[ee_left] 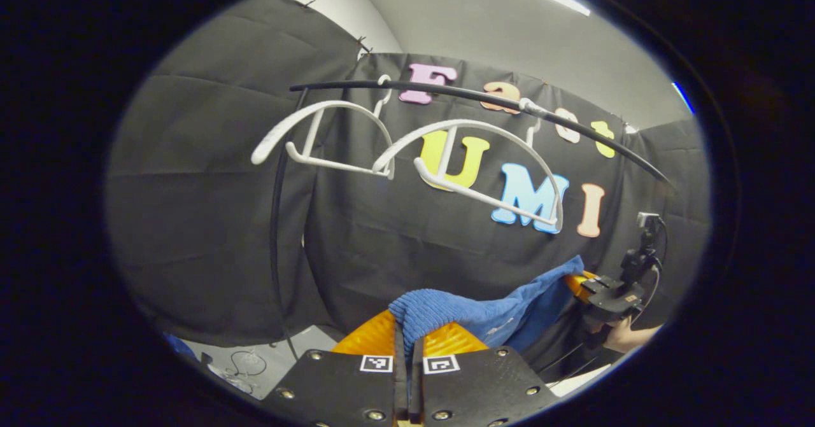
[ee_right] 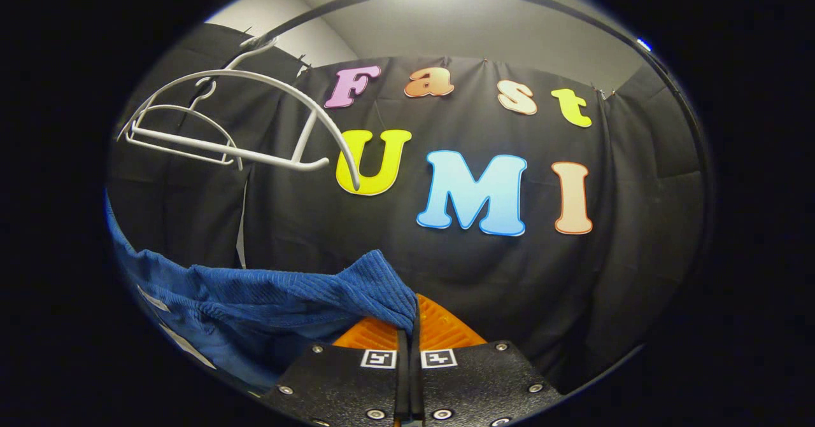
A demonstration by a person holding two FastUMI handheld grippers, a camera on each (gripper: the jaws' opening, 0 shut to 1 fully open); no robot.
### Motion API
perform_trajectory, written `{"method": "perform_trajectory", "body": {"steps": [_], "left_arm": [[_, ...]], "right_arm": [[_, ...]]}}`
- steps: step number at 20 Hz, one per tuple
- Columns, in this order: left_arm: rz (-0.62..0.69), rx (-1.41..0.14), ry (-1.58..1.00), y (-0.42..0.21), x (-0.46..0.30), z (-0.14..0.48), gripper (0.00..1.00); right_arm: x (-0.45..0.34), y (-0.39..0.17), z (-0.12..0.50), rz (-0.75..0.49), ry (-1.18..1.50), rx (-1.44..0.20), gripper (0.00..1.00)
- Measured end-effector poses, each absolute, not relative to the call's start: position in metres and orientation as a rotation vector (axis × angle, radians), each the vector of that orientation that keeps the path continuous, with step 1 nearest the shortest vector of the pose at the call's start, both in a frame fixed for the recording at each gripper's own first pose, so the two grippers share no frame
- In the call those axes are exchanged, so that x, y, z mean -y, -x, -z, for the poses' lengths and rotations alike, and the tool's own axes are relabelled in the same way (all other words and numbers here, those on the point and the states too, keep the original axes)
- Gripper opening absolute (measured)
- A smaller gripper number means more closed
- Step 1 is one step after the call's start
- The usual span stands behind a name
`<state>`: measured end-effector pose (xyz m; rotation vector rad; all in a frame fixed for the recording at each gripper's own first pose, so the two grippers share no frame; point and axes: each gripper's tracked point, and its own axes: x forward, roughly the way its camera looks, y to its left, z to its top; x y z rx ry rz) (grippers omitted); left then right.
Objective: Grasp the clothes on the hanger with both hands and then place them into the laundry hamper below.
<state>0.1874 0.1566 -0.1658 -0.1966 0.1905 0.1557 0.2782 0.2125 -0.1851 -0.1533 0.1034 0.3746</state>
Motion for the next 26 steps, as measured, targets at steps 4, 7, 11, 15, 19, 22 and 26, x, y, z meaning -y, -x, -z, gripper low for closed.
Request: {"method": "perform_trajectory", "body": {"steps": [4, 7, 11, 15, 19, 22, 26], "left_arm": [[-0.107, -0.284, 0.178, -0.156, -0.153, 0.2, 0.02], [-0.029, -0.338, 0.16, -0.132, -0.156, 0.222, 0.02], [0.12, -0.366, 0.164, -0.104, -0.151, 0.239, 0.04], [0.241, -0.356, 0.18, -0.101, -0.148, 0.233, 0.02], [0.256, -0.336, 0.158, -0.102, -0.148, 0.228, 0.03], [0.25, -0.357, 0.155, -0.099, -0.141, 0.243, 0.03], [0.258, -0.401, 0.147, -0.096, -0.127, 0.272, 0.03]], "right_arm": [[-0.198, -0.221, 0.192, -0.294, 0.084, -0.22, 0.0], [-0.195, -0.162, 0.192, -0.213, 0.073, -0.294, 0.0], [-0.212, -0.081, 0.18, -0.169, 0.08, -0.315, 0.0], [-0.236, -0.028, 0.171, -0.153, 0.003, -0.337, 0.0], [-0.265, -0.001, 0.172, -0.2, -0.015, -0.367, 0.0], [-0.284, 0.007, 0.183, -0.246, -0.026, -0.408, 0.0], [-0.293, 0.021, 0.22, -0.248, -0.073, -0.493, 0.0]]}}
